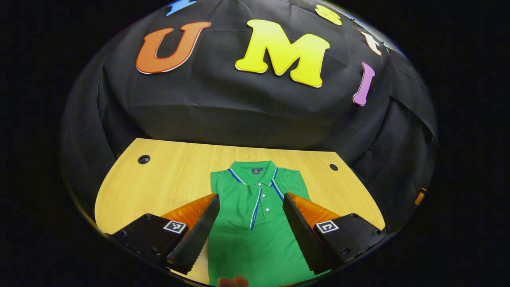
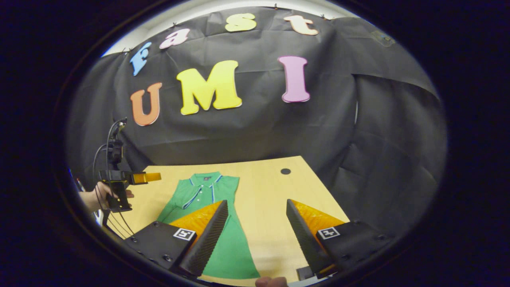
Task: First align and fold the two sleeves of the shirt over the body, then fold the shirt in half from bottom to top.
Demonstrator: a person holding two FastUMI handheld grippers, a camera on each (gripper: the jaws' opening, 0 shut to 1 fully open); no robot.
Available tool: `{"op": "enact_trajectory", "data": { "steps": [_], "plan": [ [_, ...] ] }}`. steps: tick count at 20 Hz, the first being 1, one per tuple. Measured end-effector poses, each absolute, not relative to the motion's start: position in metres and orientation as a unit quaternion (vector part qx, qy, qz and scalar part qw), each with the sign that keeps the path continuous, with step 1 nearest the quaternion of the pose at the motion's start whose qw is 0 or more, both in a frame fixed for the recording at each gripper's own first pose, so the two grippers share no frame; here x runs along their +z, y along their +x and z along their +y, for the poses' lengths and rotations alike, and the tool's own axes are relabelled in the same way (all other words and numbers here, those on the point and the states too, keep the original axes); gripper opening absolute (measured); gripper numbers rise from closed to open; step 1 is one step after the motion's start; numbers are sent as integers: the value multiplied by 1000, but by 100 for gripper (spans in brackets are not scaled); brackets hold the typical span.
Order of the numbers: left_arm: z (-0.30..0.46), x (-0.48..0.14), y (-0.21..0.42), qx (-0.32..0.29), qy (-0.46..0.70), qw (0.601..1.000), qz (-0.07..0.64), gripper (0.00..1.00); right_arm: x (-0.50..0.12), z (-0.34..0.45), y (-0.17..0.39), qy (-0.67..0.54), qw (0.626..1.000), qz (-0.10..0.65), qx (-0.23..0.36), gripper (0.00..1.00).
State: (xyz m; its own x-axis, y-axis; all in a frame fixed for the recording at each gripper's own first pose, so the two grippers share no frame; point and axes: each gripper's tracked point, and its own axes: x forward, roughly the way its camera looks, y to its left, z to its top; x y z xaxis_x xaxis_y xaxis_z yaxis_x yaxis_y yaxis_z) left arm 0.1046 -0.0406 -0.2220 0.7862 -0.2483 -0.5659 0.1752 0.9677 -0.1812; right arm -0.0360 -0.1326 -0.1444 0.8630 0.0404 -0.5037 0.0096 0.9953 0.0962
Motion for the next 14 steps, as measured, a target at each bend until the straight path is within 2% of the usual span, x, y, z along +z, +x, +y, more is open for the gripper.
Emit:
{"op": "enact_trajectory", "data": {
  "steps": [7,12,14],
  "plan": [
    [-2,-234,18,-116,-3,935,334,100,-184,-93,-18,-43,947,295,121,95],
    [11,-284,-71,-128,19,904,406,100,-233,-81,-55,-57,917,361,161,95],
    [15,-307,-112,-142,34,885,443,100,-257,-81,-74,-73,903,390,166,92]
  ]
}}
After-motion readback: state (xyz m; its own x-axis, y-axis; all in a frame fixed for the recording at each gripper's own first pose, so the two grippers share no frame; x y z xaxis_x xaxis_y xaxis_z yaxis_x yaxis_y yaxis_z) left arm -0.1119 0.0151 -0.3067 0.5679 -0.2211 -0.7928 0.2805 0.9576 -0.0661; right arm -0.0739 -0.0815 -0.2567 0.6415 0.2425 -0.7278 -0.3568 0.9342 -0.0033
